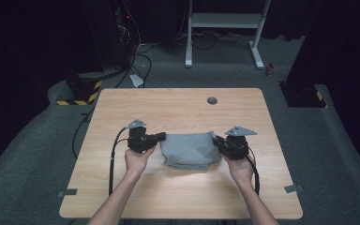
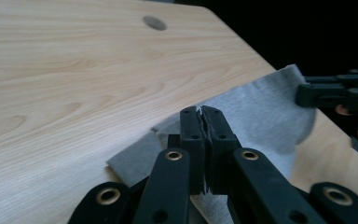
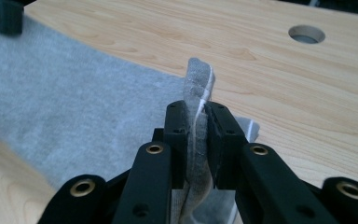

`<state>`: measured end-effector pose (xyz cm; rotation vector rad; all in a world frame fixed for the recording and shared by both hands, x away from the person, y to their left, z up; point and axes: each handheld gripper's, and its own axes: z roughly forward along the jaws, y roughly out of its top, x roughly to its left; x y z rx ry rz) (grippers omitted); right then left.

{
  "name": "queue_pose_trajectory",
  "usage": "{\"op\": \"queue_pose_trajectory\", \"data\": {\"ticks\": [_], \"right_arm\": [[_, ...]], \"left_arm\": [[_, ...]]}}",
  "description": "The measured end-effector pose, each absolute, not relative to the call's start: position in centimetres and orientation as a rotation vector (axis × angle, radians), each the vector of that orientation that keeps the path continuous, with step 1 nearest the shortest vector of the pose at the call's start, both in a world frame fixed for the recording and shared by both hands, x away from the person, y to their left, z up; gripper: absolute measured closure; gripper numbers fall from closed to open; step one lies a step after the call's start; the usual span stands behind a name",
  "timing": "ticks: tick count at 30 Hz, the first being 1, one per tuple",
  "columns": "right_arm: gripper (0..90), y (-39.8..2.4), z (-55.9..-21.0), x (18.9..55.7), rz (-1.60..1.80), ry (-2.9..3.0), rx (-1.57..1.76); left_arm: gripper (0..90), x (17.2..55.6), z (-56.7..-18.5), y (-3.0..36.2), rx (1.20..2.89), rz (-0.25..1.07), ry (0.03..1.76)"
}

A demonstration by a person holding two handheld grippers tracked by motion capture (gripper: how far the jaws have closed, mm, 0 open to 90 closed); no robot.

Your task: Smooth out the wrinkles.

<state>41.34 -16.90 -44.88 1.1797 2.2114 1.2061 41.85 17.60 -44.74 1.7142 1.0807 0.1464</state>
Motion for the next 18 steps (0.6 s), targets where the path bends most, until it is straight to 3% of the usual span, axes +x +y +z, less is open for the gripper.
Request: {"op": "queue_pose_trajectory", "data": {"ticks": [11, 18], "right_arm": [[78.7, -18.4, -47.9, 36.7, 1.228, 2.294, 1.138], [78.8, -18.4, -50.5, 35.8, 1.143, 2.370, 1.150]], "left_arm": [[87.6, 37.4, -48.1, 17.6, 1.803, 0.084, 1.028], [87.6, 36.2, -49.9, 17.0, 1.879, 0.063, 1.023]]}}
